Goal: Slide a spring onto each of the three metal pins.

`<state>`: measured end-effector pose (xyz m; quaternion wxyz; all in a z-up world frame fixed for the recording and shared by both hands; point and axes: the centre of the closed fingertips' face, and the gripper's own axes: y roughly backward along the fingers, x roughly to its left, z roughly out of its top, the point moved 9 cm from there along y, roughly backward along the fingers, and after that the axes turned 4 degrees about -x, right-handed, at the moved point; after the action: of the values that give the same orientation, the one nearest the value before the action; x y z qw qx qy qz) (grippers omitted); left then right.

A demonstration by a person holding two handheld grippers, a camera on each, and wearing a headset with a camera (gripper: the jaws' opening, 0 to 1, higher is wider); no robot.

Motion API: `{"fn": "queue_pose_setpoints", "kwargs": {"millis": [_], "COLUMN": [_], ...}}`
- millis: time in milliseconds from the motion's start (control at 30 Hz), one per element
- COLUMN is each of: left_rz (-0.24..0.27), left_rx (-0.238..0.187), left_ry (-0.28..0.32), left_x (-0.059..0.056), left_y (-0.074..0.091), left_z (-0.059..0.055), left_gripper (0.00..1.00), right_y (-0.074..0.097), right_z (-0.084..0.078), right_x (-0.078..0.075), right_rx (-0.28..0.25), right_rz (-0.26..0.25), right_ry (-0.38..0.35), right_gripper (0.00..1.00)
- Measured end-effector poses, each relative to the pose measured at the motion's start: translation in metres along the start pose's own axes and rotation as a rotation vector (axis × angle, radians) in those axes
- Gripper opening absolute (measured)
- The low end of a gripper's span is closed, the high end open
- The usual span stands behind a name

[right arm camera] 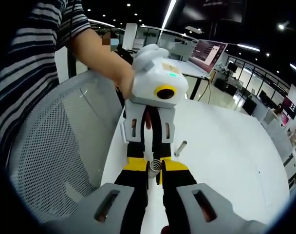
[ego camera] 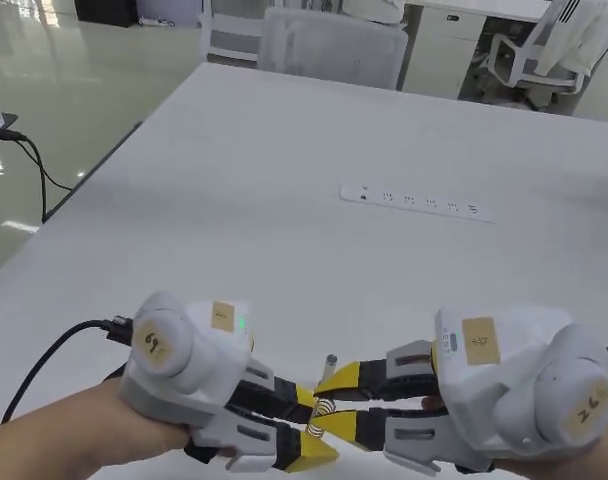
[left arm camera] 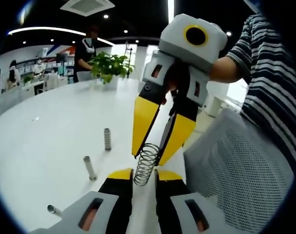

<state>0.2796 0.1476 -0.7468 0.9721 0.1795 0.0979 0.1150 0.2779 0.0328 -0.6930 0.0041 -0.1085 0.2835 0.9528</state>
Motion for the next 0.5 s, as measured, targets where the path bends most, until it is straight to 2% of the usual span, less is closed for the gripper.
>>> {"fn": "queue_pose_setpoints", "kwargs": {"millis": [333,400,500], "left_rz": [0.036,0.038,0.051], "left_rx": [0.008,0.006,0.003], "left_ry": [0.009,0.030,0.023], "left_x": [0.001,0.001,0.001], "left_y": [0.010,0.012,0.014], "left_z": [-0.001,-0.001,-0.001], "left_gripper": [0.18,0.21,0.27], "right_y": [0.001,0.001,0.001], "right_z": [0.000,0.000,0.000], "right_x": [-0.001,-0.001,-0.002], "right_rx": [0.012,0.012,0.016], "right_rz": [-0.006,-0.010,-0.021], "right_ry": [0.013,0.014,0.014], "right_gripper": [0.07,0.07,0.07]}}
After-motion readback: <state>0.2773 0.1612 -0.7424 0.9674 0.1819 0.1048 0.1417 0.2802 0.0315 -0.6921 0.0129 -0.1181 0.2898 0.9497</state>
